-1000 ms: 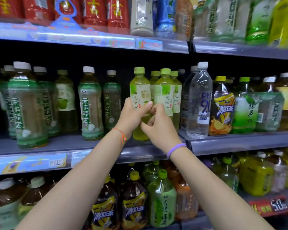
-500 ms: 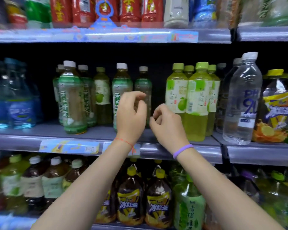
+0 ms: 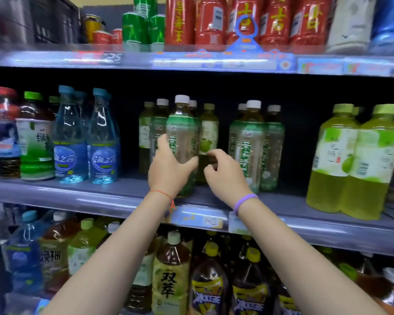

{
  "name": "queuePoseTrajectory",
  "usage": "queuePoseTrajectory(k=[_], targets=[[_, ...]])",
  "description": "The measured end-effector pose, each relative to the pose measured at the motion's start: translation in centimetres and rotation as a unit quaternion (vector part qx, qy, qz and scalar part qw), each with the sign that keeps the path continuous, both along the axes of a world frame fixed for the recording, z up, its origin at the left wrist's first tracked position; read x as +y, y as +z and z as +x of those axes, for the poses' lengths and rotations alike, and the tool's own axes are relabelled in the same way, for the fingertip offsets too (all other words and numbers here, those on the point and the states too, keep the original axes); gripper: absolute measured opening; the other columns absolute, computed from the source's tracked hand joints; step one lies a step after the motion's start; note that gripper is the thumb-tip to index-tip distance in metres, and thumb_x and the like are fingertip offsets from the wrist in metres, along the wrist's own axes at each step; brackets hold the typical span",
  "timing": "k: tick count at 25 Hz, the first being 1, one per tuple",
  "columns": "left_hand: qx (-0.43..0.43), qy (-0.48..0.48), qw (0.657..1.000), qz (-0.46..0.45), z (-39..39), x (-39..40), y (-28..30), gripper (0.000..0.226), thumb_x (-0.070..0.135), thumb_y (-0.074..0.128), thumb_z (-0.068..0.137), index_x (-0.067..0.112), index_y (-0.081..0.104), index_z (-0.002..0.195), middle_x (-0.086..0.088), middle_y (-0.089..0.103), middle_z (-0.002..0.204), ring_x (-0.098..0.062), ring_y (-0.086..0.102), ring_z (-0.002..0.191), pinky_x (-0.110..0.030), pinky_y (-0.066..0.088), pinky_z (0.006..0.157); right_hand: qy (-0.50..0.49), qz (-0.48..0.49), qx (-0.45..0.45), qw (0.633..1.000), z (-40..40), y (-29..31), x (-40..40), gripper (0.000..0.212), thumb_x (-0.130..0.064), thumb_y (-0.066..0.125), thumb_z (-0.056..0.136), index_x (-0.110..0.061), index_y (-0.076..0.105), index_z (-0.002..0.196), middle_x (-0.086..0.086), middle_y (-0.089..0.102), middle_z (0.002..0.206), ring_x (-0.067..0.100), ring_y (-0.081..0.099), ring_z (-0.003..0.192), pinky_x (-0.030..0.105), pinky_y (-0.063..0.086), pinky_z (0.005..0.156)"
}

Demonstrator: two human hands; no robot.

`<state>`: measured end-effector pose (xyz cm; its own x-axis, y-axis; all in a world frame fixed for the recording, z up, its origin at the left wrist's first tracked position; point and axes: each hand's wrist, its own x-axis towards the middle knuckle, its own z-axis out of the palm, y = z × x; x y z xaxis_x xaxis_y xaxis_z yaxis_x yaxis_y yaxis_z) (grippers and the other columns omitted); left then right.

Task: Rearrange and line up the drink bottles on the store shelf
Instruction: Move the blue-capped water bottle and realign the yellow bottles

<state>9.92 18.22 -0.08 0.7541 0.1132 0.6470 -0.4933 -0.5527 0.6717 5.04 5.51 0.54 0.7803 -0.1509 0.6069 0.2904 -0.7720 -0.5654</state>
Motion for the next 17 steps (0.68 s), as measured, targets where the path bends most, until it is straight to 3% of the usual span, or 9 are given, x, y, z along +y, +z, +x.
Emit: queuePoseTrajectory(k=[4, 8, 12, 14, 17], targets=[[-0.018, -0.053, 0.998, 0.001, 0.8, 2.0, -0.1, 0.095, 0.05, 0.073, 0.08, 0.016, 0.019, 0.152, -0.004, 0.04, 0.152, -0.025, 0.046, 0.132, -0.036, 0.044, 0.094, -0.052, 0.101, 0.106, 0.988, 4.1, 0.7, 2.5, 0.026, -0.018, 0.051, 0.091, -0.008, 0.059, 0.114, 0.013, 0.064, 0.113, 0.031, 0.06, 0.103, 0.034, 0.048, 0.085], [-0.048, -0.059, 0.997, 0.002, 2.1, 4.3, -0.5, 0.097, 0.049, 0.071, 0.082, 0.012, 0.016, 0.152, -0.009, 0.036, 0.152, -0.028, 0.043, 0.133, -0.037, 0.042, 0.098, -0.056, 0.196, 0.11, 0.973, 6.7, 0.7, 4.0, 0.037, -0.022, 0.054, 0.076, -0.006, 0.065, 0.108, 0.016, 0.068, 0.109, 0.033, 0.065, 0.1, 0.044, 0.055, 0.09], [-0.062, -0.032, 0.998, 0.008, 3.2, 6.3, -1.1, 0.097, 0.04, 0.071, 0.085, 0.008, 0.011, 0.154, -0.015, 0.032, 0.151, -0.033, 0.038, 0.136, -0.044, 0.037, 0.105, -0.096, 0.191, 0.105, 0.971, 8.0, 0.6, 5.4, 0.03, -0.007, 0.05, 0.081, 0.005, 0.065, 0.104, 0.024, 0.067, 0.105, 0.038, 0.064, 0.099, 0.04, 0.053, 0.081], [-0.137, 0.039, 0.989, 0.046, 2.7, 6.4, -1.2, 0.092, 0.027, 0.069, 0.084, 0.003, 0.014, 0.154, -0.02, 0.029, 0.153, -0.037, 0.029, 0.142, -0.049, 0.03, 0.113, -0.108, 0.145, 0.106, 0.978, 8.1, 0.5, 5.8, 0.032, -0.003, 0.048, 0.082, 0.002, 0.069, 0.106, 0.022, 0.069, 0.104, 0.037, 0.065, 0.098, 0.038, 0.053, 0.081], [-0.345, 0.05, 0.923, 0.162, 2.7, 5.2, -1.0, 0.074, 0.016, 0.058, 0.076, 0.013, 0.04, 0.148, -0.02, 0.03, 0.156, -0.04, 0.024, 0.146, -0.056, 0.023, 0.116, -0.163, 0.053, 0.051, 0.984, 7.4, 1.0, 6.1, 0.028, -0.013, 0.058, 0.087, -0.004, 0.064, 0.113, 0.016, 0.063, 0.11, 0.036, 0.063, 0.096, 0.033, 0.05, 0.078]])
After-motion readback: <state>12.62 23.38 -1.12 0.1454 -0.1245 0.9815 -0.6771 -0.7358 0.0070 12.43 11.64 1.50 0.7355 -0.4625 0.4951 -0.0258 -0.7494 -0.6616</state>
